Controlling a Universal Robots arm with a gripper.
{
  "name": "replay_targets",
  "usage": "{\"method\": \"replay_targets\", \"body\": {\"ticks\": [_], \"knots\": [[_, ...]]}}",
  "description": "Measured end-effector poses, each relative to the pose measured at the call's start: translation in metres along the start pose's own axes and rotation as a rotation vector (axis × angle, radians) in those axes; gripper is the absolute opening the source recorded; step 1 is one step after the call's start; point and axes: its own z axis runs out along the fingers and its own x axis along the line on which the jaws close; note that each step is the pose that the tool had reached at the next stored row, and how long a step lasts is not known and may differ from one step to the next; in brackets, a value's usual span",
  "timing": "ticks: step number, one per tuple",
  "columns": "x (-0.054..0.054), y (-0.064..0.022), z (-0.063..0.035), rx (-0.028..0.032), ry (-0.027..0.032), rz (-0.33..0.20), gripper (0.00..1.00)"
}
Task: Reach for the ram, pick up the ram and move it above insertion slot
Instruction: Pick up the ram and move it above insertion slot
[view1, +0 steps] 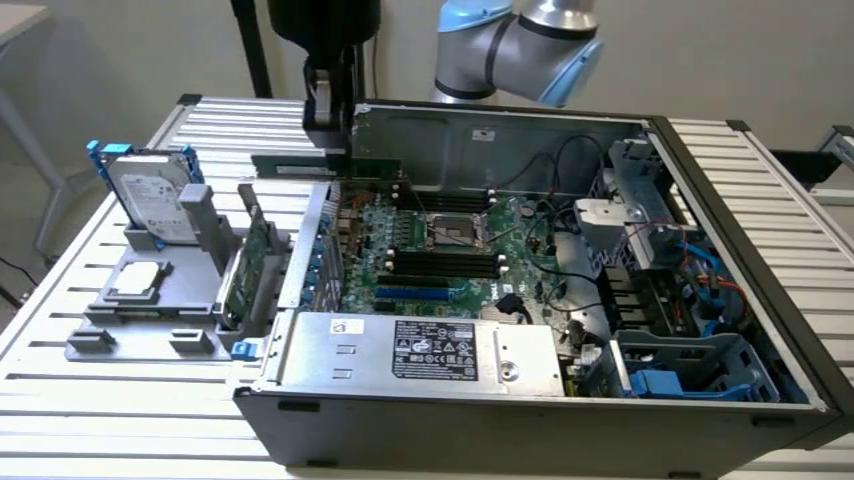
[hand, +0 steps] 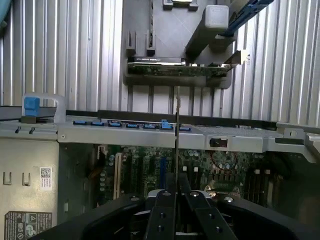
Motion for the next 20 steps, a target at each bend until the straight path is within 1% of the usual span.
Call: {"method": "replay_targets", "body": {"ticks": [6, 10, 16, 20], "knots": [[-0.003, -0.0235, -0.0002, -0.0004, -0.0062, 0.0, 0.13], [-0.005, -0.039, -0.0004, -0.001, -0.0092, 0.0, 0.13], [-0.011, -0.0617, -0.0001, -0.003, -0.0105, 0.0, 0.13], [-0.018, -0.0732, 0.0018, -0.0053, -0.0107, 0.0, 0.13]]}}
